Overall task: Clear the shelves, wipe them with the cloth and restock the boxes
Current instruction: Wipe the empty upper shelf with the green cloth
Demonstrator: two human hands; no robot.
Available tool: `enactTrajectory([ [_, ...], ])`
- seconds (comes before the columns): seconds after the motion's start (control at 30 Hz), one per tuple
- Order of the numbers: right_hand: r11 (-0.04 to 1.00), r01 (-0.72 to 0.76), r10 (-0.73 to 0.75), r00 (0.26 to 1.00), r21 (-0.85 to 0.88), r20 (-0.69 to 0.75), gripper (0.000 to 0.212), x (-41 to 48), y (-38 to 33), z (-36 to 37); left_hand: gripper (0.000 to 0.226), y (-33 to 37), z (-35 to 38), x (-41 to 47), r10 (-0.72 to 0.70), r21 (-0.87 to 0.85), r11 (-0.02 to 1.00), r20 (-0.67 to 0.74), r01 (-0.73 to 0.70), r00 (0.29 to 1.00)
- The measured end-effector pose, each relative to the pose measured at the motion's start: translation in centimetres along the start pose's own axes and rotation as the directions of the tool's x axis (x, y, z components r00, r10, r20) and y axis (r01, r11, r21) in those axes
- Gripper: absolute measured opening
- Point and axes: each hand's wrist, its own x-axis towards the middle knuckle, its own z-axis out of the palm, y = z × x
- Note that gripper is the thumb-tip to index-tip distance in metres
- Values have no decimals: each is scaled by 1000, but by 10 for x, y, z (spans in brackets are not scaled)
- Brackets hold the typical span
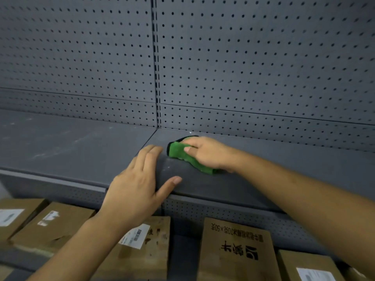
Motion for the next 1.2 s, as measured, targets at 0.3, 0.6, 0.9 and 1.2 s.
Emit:
enactTrajectory([
  [0.3, 988, 144, -147, 988, 50, 57, 35, -72, -30, 19, 104, -14, -6, -2, 63, 56, 996, 95, -69, 994],
  [0.6, 910, -53, 29, 997, 411, 65, 23, -108, -46, 10, 95, -64, -21, -4, 138, 44, 988, 183, -149, 973],
  [0.9, 383, 73, 379, 897, 921, -229, 32, -104, -23, -19, 98, -112, -30, 1, 143, -26, 990, 157, -141, 977],
  [1.2, 632, 32, 610, 597, 775, -521, 27, -10, 33, -43, 85, -136, -31, -1, 148, -38, 989, 76, -145, 986],
])
